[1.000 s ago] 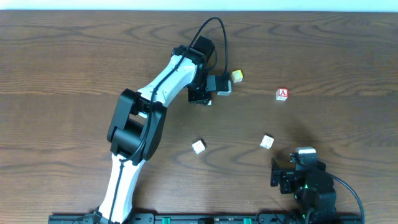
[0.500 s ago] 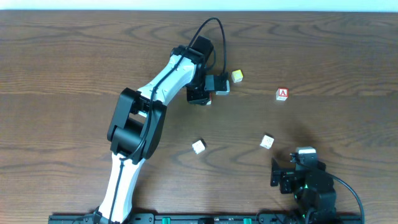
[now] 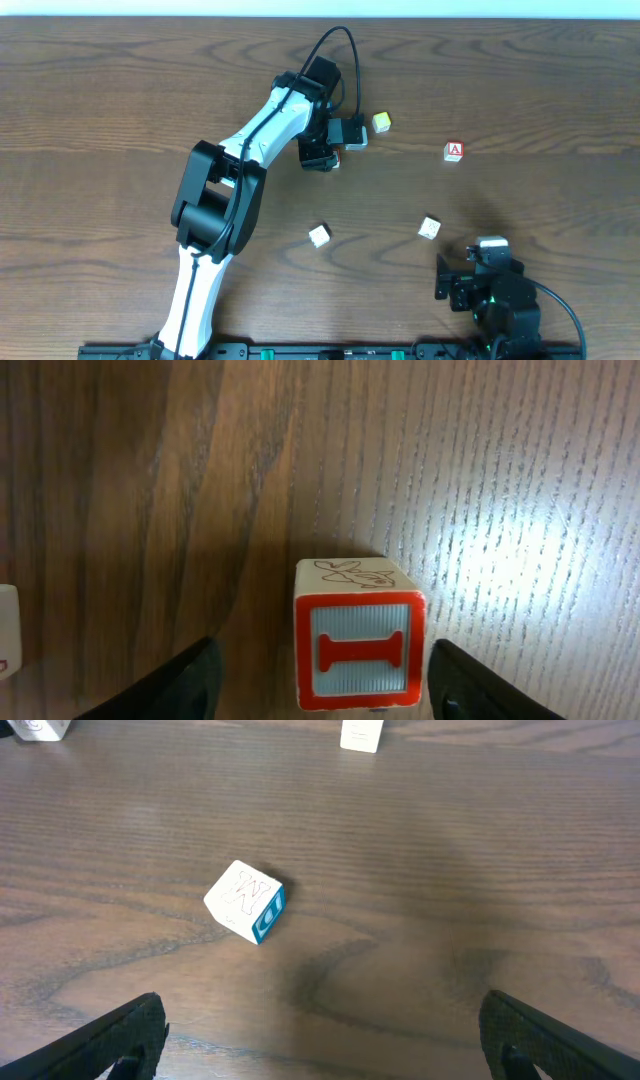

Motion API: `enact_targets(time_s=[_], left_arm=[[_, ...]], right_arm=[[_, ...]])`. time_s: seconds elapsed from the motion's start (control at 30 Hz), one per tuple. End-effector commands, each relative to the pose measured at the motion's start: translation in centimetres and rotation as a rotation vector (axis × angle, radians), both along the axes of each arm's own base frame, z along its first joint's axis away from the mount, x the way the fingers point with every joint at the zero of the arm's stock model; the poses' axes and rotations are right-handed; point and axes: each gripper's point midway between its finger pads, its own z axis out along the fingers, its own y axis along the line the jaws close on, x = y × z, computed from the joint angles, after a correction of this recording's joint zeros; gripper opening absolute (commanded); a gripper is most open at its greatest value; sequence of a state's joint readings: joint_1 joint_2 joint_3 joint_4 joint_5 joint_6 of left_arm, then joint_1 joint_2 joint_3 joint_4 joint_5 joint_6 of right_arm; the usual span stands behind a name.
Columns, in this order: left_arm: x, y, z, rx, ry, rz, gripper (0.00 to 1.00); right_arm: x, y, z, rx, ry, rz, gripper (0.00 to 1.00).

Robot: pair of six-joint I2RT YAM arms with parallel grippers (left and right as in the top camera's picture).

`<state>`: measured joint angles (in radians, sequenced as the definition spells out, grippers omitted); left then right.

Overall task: Spell out Ai2
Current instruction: 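Lower the red 'I' block and open the left gripper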

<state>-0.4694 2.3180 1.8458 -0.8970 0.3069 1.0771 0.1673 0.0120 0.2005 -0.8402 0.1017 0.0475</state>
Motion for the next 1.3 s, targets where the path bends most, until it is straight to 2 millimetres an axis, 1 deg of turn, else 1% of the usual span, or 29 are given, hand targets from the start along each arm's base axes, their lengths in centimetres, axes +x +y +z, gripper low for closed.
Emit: enact_targets(time_s=[0.0, 0.1, 0.47, 0.67, 1.0, 1.17, 1.27], left_arm=[[0.4, 0.7, -0.9, 0.032, -0.003, 0.017, 0.69], [0.8, 1.0, -1.0, 0.050, -0.020, 0.020, 0.70], [1.0, 0.9, -1.0, 0.048, -0.030, 0.021, 0.74], [1.8, 1.5, -1.0, 0.081, -0.063, 0.047, 0.74], [1.7, 1.7, -1.0, 0.082, -0.046, 0.094, 0.74], [1.5, 1.1, 0.2, 0.044, -0.036, 0.119, 0.72], [1.7, 1.2, 1.0, 0.044, -0.053, 0.127, 0.72]], right_arm=[[0.0, -0.1, -0.5, -0.010, 0.008, 0.000, 0.99], [0.0, -0.1, -0.5, -0.010, 0.008, 0.001, 0.99], [0.0, -0.1, -0.5, -0.010, 0.008, 0.000, 0.99], [-0.1, -0.1, -0.5, -0.010, 0.008, 0.000, 0.99], [0.0, -0.1, -0.5, -0.010, 0.008, 0.000, 0.99], [-0.1, -0.1, -0.5, -0.010, 0.008, 0.000, 0.99], [0.0, -0.1, -0.5, -0.010, 0.008, 0.000, 0.99]])
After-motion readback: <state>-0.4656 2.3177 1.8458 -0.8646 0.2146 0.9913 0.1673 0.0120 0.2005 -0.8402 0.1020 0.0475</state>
